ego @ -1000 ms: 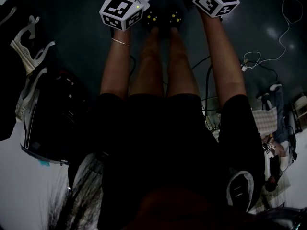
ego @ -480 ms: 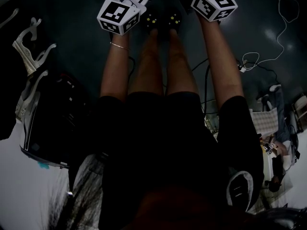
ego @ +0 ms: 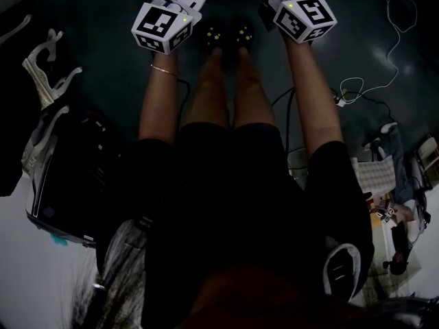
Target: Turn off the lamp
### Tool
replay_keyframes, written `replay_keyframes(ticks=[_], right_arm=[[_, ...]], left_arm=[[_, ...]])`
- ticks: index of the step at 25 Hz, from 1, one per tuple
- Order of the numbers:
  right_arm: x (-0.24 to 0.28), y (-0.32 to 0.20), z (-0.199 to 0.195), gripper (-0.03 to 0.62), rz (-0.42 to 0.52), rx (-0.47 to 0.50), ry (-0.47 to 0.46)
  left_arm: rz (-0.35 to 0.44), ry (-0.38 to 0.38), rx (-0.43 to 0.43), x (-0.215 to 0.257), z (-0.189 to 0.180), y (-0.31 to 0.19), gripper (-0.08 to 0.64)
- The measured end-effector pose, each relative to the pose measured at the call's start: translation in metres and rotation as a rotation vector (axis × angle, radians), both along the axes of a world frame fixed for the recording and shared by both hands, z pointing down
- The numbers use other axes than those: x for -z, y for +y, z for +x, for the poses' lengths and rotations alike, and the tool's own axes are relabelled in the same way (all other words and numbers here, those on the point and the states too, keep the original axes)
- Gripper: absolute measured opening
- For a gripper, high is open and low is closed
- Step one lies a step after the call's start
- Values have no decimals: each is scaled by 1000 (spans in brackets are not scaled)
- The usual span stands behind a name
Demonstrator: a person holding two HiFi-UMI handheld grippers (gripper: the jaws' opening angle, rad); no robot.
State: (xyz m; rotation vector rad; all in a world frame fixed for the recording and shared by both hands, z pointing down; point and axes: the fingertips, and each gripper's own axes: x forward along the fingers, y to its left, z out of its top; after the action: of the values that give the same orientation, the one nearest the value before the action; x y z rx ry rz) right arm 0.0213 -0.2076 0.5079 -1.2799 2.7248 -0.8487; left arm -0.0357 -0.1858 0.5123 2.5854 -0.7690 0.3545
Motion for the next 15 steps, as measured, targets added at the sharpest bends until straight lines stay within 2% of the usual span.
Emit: replay_keyframes(ticks=[15], right_arm=[[82, 16, 5, 0, 23, -55, -75]], left_arm=[[45, 17, -48, 93, 5, 6, 6]])
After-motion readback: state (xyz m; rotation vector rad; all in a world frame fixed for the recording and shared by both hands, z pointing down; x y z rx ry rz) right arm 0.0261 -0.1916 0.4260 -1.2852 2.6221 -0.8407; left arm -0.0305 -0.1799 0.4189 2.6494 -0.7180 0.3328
